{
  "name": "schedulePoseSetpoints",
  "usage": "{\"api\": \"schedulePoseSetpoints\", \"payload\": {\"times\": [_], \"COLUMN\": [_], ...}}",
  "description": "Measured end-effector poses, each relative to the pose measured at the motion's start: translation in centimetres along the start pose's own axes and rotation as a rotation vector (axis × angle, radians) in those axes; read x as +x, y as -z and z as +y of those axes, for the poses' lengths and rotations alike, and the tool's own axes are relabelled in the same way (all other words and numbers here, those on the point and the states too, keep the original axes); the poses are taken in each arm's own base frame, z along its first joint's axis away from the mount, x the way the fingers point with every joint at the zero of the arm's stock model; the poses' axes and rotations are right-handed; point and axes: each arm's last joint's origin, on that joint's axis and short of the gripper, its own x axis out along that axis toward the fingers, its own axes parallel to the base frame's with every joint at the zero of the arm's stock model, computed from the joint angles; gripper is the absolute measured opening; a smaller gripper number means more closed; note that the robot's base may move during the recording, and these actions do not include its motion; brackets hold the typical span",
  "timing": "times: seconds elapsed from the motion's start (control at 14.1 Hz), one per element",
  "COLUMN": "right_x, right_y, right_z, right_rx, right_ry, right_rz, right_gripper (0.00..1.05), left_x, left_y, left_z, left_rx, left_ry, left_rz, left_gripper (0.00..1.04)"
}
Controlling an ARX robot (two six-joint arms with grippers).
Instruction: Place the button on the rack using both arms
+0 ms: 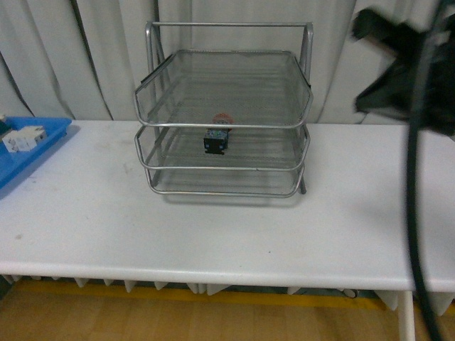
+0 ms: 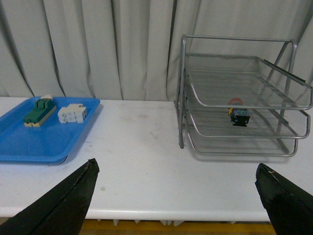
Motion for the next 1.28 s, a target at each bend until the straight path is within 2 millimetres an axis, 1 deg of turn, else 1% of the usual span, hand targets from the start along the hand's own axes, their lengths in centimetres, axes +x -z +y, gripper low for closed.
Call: {"api": "schedulePoseSetpoints", "payload": {"times": [0.07,0.14,0.21,0.28,0.36,0.43,0.5,0.57,0.64,0.78,0.85,1.14,1.28], "right_x": [-3.0,-5.9,-8.0,-11.0,-13.6,-15.4,-16.8,-17.3,-17.4,-17.1,-17.1,-17.5,-17.7], "right_y": [-0.7,-1.2,-1.6,-1.1,0.4,2.5,4.2,4.9,5.8,8.1,8.8,10.8,11.5], "right_z": [-0.7,-0.9,-0.6,-1.1,-2.3,-3.7,-4.9,-5.1,-5.2,-6.0,-6.2,-6.8,-6.9], "right_rx": [0.021,0.032,-0.054,-0.172,-0.261,-0.322,-0.359,-0.378,-0.393,-0.397,-0.398,-0.4,-0.4], "right_ry": [0.007,0.005,0.033,0.144,0.243,0.302,0.304,0.309,0.295,0.302,0.302,0.3,0.3], "right_rz": [-0.073,-0.134,-0.352,-0.541,-0.567,-0.543,-0.561,-0.594,-0.6,-0.564,-0.564,-0.571,-0.575], "right_gripper": [0.02,0.02,0.02,0.02,0.02,0.02,0.02,0.02,0.02,0.02,0.02,0.02,0.02], "left_x": [0.0,0.0,0.0,0.0,0.0,0.0,0.0,0.0,0.0,0.0,0.0,0.0,0.0], "left_y": [0.0,0.0,0.0,0.0,0.0,0.0,0.0,0.0,0.0,0.0,0.0,0.0,0.0], "left_z": [0.0,0.0,0.0,0.0,0.0,0.0,0.0,0.0,0.0,0.0,0.0,0.0,0.0], "left_rx": [0.0,0.0,0.0,0.0,0.0,0.0,0.0,0.0,0.0,0.0,0.0,0.0,0.0], "left_ry": [0.0,0.0,0.0,0.0,0.0,0.0,0.001,0.0,0.0,0.0,0.0,0.0,0.0], "left_rz": [0.0,0.0,0.0,0.0,0.0,0.0,0.0,0.0,0.0,0.0,0.0,0.0,0.0], "left_gripper": [0.98,0.98,0.98,0.98,0.98,0.98,0.98,0.98,0.98,0.98,0.98,0.98,0.98]}}
